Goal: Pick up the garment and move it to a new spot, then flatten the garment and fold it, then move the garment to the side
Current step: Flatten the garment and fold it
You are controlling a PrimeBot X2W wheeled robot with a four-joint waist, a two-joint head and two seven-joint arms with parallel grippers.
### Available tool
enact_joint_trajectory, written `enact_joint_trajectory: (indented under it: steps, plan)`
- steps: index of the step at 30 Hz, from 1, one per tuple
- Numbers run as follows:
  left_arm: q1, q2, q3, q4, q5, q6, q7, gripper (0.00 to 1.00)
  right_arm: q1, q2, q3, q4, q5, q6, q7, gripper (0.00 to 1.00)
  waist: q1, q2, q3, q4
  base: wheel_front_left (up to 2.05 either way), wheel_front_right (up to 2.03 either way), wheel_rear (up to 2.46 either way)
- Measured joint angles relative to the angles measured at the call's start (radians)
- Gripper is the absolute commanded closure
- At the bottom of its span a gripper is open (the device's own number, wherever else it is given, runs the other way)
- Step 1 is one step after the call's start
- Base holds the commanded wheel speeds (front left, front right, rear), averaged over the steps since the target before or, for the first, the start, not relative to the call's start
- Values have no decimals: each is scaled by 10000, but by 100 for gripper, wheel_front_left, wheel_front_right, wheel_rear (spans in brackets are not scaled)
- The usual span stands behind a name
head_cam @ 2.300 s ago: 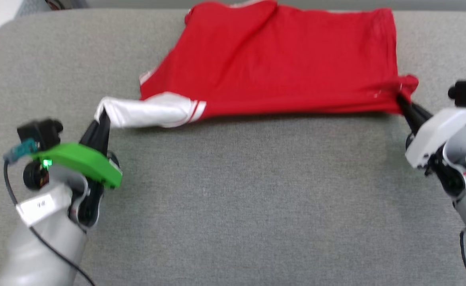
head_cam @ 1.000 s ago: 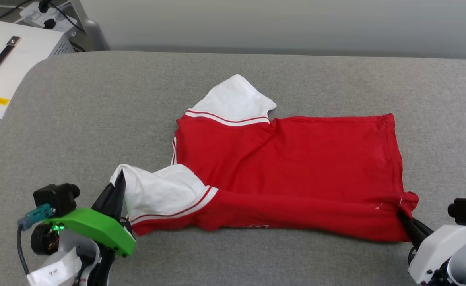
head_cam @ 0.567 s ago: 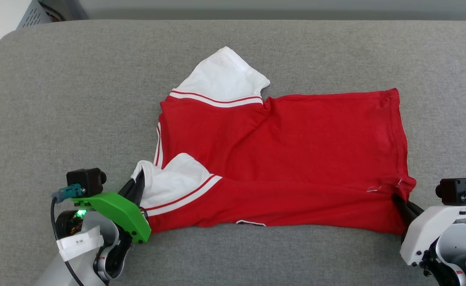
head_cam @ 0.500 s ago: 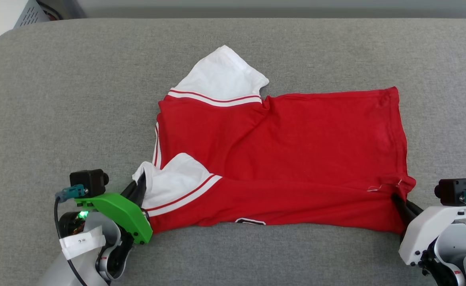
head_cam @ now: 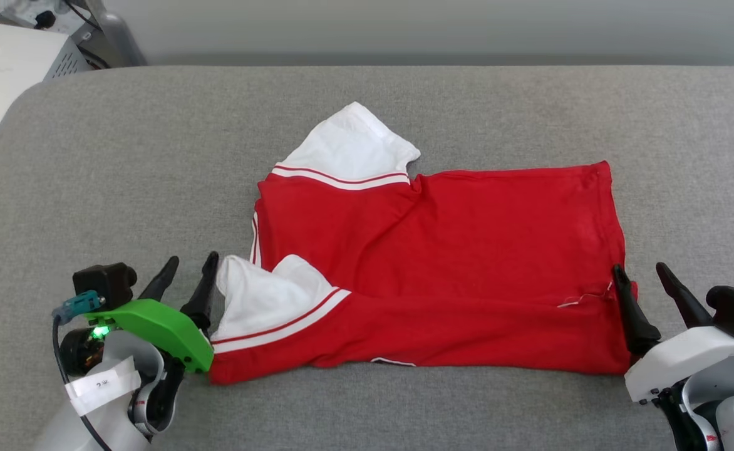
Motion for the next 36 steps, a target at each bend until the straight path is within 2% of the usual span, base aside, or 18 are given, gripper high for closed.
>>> enact_joint_trajectory:
  steps: [3,6,10,15,19,22,27,31,32,33,34,35,36]
  plan:
    - [170,290,102,-370,-4,201,209,0,119,138,-127,-146,-184,0,-163,0,0,0,-284,4,0,0,0]
    - [458,667,21,-874,-167,242,1198,0,445,374,-326,-391,-291,0,-127,0,0,0,-562,31,0,0,0]
    - [863,1312,-282,-1814,-732,272,3304,0,808,539,-474,-798,-477,0,86,0,0,0,-865,85,0,0,0]
    - [1412,1848,-516,-2980,-1457,794,5457,0,1039,729,-485,-1239,-631,0,460,0,0,0,-968,87,0,0,0]
    - [1602,1919,-600,-3298,-1693,1269,6241,0,1044,771,-430,-1488,-692,0,579,0,0,0,-770,2,0,0,0]
    - [1581,1902,-635,-3235,-1885,1402,6458,0,1028,779,-355,-1622,-690,0,667,0,0,0,-523,-75,0,0,0]
    - [1177,1822,-830,-2592,-1906,1407,6819,0,1006,777,-324,-1636,-660,0,798,0,0,0,-73,-222,0,0,0]
    - [700,1751,-1114,-2130,-1887,1208,7382,0,993,765,-353,-1613,-575,0,901,0,0,0,194,-350,0,0,0]
    - [575,1724,-1145,-2052,-1941,1193,7624,13,990,754,-366,-1597,-569,0,980,0,0,0,242,-379,0,0,0]
    - [492,1722,-1174,-1992,-1937,1175,7760,61,987,744,-372,-1592,-546,0,1007,0,0,0,273,-400,0,0,0]
    - [420,1707,-1200,-1941,-1937,1158,7804,89,977,727,-391,-1574,-476,0,1072,0,0,0,298,-425,0,0,0]
    - [381,1664,-1198,-1887,-1952,1154,7806,100,963,685,-414,-1549,-414,0,1189,0,0,0,320,-443,0,0,0]
    - [357,1649,-1198,-1845,-1956,1108,7802,100,956,656,-464,-1519,-316,0,1312,0,0,0,327,-453,0,0,0]
